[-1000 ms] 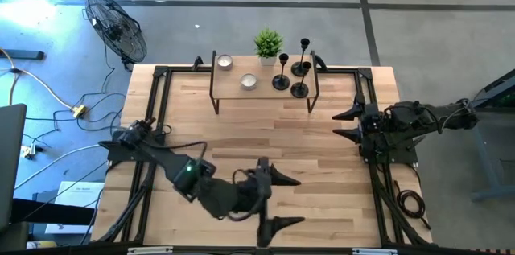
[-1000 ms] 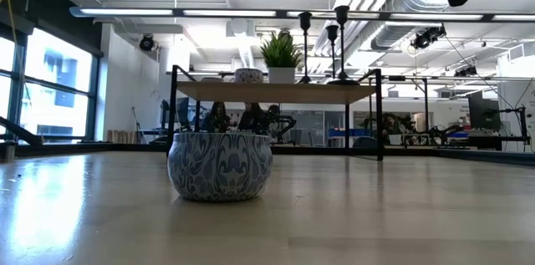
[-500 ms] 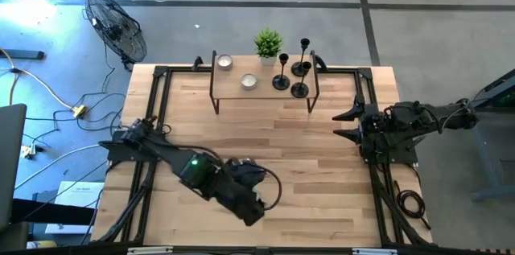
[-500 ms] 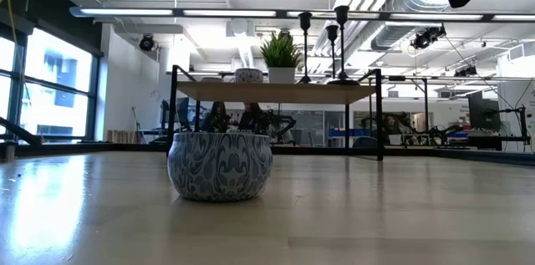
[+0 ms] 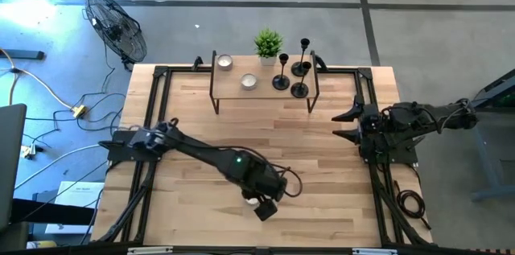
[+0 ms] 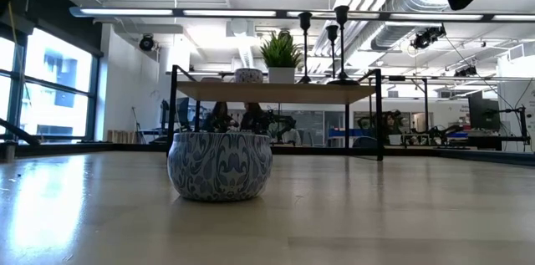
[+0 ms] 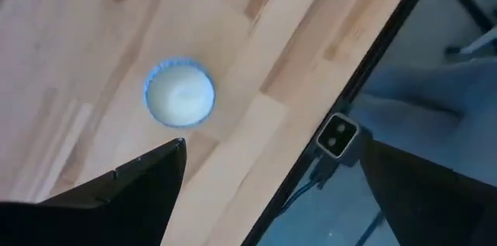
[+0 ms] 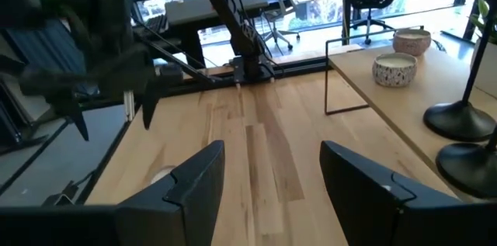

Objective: Pick & Place candle stick holders
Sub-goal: Put the light blue scented candle on the shelf

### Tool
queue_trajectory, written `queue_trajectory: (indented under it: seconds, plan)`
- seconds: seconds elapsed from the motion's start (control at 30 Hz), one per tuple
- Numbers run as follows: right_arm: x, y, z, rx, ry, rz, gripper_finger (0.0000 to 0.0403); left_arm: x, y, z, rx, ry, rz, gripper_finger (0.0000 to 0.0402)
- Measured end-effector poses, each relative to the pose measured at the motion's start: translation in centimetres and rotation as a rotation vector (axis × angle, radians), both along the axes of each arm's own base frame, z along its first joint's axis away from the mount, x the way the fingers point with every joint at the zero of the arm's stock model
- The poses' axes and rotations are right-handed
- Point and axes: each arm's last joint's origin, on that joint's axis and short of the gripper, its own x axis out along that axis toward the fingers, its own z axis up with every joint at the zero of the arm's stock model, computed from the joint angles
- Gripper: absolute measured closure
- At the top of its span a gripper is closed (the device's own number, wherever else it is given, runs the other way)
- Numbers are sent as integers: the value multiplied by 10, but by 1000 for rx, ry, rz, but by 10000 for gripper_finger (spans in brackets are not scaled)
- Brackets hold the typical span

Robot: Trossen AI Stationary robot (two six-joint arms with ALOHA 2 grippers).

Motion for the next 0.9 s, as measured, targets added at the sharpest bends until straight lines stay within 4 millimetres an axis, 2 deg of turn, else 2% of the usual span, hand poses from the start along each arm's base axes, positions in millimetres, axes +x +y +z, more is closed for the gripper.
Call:
queue_trajectory:
  seconds: [0.17, 0.37, 0.5, 0.63, 0.8, 0.9]
  plan:
    - [0, 0, -1, 14, 9, -2, 196, 11, -5, -17, -27, 17, -10, 25]
    - [0, 0, -2, 11, 18, -3, 197, 22, -8, -13, -33, -111, 8, 25]
    - [0, 0, -2, 9, 19, -2, 197, 21, -7, -13, -20, -107, 26, 25]
    - [0, 0, -2, 9, 18, -2, 197, 15, -5, -16, -22, -19, 85, 25]
    - [0, 0, -2, 8, 19, -2, 197, -4, 6, -22, 129, 180, 240, 25]
    - [0, 0, -2, 10, 19, -2, 197, -5, 7, -23, 138, 201, 290, 25]
